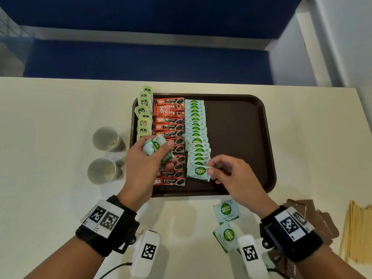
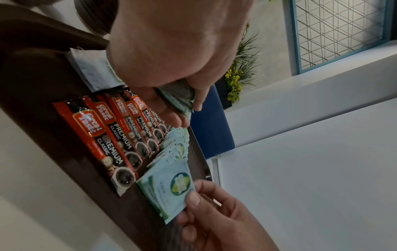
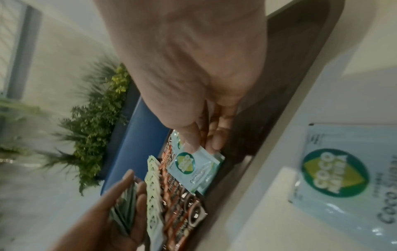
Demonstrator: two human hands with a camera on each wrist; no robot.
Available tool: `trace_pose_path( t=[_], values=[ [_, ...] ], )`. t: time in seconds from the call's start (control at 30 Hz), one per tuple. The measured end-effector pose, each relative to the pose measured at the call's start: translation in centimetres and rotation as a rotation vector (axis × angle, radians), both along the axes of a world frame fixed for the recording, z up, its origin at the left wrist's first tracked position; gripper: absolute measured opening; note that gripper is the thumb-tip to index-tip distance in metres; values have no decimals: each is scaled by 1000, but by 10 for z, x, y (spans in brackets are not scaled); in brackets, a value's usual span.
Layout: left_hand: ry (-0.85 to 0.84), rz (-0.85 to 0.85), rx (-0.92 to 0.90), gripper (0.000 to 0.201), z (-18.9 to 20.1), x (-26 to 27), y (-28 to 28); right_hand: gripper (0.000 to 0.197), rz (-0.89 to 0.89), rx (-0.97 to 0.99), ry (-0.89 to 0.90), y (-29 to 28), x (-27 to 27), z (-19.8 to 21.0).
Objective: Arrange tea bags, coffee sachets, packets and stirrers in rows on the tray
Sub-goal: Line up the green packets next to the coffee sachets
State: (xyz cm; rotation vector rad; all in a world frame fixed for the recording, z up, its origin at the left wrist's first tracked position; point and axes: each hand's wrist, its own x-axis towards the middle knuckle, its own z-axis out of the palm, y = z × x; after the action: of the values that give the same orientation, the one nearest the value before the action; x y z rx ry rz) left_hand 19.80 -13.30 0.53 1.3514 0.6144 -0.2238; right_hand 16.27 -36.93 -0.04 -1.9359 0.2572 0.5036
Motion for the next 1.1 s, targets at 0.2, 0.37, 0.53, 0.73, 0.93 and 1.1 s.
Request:
trace_pose_path(
  t=[0.2,0.37,0.53,0.73,0.93,1.1],
  values=[
    [-5,-25,-5,42,1,-2,-1,14,35,-161,-172,6,-2,-19],
    [-6,-39,-9,40,3,-3,-1,18,5,-163,-184,10,-1,-20],
    [2,-33,-14,41,4,-3,-1,20,-26,-134,-164,10,0,-20],
    [31,-60,-40,37,7,-5,-3,16,-78,-154,-178,9,1,-19],
    [100,-165,-186,22,13,-5,-12,7,-147,33,-182,16,10,7],
    [138,-288,-320,15,17,-4,-21,28,-55,192,-89,31,23,30]
  ],
)
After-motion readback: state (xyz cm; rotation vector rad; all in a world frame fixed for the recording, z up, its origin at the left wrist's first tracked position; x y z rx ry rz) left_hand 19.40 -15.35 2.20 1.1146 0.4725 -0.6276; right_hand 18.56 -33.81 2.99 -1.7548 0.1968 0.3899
